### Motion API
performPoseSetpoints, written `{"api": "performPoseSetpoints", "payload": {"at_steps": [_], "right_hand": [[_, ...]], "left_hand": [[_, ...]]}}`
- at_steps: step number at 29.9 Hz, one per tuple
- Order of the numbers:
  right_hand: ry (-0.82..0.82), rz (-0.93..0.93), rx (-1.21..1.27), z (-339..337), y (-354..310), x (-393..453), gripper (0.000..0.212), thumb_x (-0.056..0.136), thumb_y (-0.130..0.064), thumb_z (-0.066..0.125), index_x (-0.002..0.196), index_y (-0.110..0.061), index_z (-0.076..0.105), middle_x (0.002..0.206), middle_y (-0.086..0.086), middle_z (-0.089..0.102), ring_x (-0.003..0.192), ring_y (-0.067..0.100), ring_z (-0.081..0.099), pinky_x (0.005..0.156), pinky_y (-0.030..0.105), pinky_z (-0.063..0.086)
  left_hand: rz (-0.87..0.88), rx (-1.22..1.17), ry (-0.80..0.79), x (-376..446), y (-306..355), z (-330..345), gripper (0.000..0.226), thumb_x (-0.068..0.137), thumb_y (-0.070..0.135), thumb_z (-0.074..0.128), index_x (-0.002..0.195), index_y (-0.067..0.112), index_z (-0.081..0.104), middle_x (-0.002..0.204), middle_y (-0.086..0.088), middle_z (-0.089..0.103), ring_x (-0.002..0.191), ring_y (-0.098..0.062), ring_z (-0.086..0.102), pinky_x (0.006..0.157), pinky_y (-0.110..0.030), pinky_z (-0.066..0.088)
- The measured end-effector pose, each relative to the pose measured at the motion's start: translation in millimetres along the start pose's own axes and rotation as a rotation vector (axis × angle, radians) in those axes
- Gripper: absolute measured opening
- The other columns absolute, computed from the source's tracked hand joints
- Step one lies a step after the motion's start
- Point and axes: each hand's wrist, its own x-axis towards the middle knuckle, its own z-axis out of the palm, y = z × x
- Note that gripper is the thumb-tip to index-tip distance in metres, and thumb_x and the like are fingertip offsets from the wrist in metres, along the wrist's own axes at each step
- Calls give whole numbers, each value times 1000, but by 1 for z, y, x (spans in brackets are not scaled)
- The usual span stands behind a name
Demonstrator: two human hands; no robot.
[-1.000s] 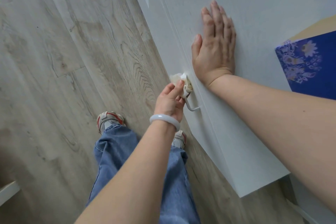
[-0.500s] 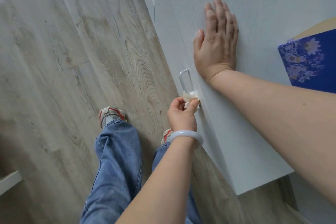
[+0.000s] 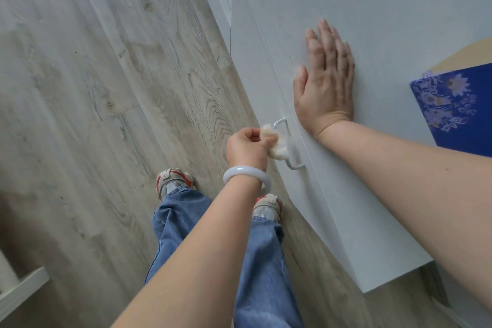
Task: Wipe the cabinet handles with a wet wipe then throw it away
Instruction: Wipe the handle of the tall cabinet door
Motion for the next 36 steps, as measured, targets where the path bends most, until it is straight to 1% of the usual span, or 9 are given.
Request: {"api": "performPoseSetpoints", "payload": {"at_steps": [3, 6, 11, 15, 18, 25, 29, 33, 36], "right_hand": [[-12, -2, -5, 0, 1, 0, 58, 88, -25, 38, 145, -11, 37, 155, 11, 28, 144, 26, 26, 118, 43, 17], [-28, -2, -6, 0, -2, 0, 58, 89, -24, 38, 145, -10, 36, 156, 11, 27, 144, 26, 26, 119, 41, 16], [-107, 46, -49, -9, -10, 0, 58, 87, -22, 36, 142, -7, 37, 153, 16, 30, 141, 31, 28, 118, 42, 17], [-243, 297, -74, -23, -53, 21, 55, 85, -28, 35, 132, -1, 45, 148, 22, 34, 136, 38, 32, 114, 45, 22], [-369, 448, -36, -36, -92, 41, 47, 93, -27, 48, 134, -3, 45, 148, 22, 32, 135, 40, 29, 112, 45, 23], [-538, 201, 178, -45, -175, 98, 45, 96, -24, 51, 137, -5, 45, 141, 14, 44, 129, 32, 38, 109, 37, 27], [-521, 33, 249, -37, -200, 151, 43, 97, -23, 51, 136, -6, 47, 141, 12, 45, 132, 28, 38, 111, 34, 26], [-546, -124, 201, -13, -202, 226, 49, 97, -37, 42, 138, -10, 47, 145, 11, 42, 135, 29, 36, 114, 38, 24], [-523, -277, 100, 8, -195, 299, 60, 89, -44, 31, 133, -10, 53, 142, 13, 48, 131, 32, 44, 112, 41, 28]], "left_hand": [[11, -56, 12, 10, 15, -26, 16, 79, 7, 73, 71, 18, 64, 79, -9, 67, 71, -25, 64, 74, -48, 59], [-6, -79, -43, 15, 30, -61, 16, 81, 5, 71, 74, 14, 61, 84, -11, 66, 72, -28, 67, 63, -45, 60], [53, -32, -43, 14, 55, -134, 14, 84, 6, 68, 78, 17, 62, 91, -15, 68, 80, -32, 68, 66, -47, 60], [109, -29, -45, 13, 85, -192, 17, 86, 3, 65, 78, 17, 62, 83, -11, 65, 72, -25, 65, 61, -37, 60], [150, 11, -58, 14, 119, -223, 13, 86, 5, 65, 80, 16, 63, 83, -11, 66, 72, -26, 66, 63, -36, 60], [212, 46, -40, 40, 196, -263, 11, 85, 7, 65, 77, 15, 63, 78, -9, 67, 73, -28, 65, 71, -48, 59], [189, 86, -43, 72, 227, -261, 9, 83, 8, 66, 78, 15, 63, 81, -10, 69, 77, -31, 67, 72, -52, 58], [163, 162, -44, 117, 270, -252, 9, 83, 12, 66, 80, 20, 64, 81, -5, 68, 81, -31, 69, 75, -48, 59], [122, 177, -35, 159, 315, -238, 9, 83, 11, 66, 81, 20, 65, 81, -5, 69, 81, -29, 69, 75, -48, 59]]}}
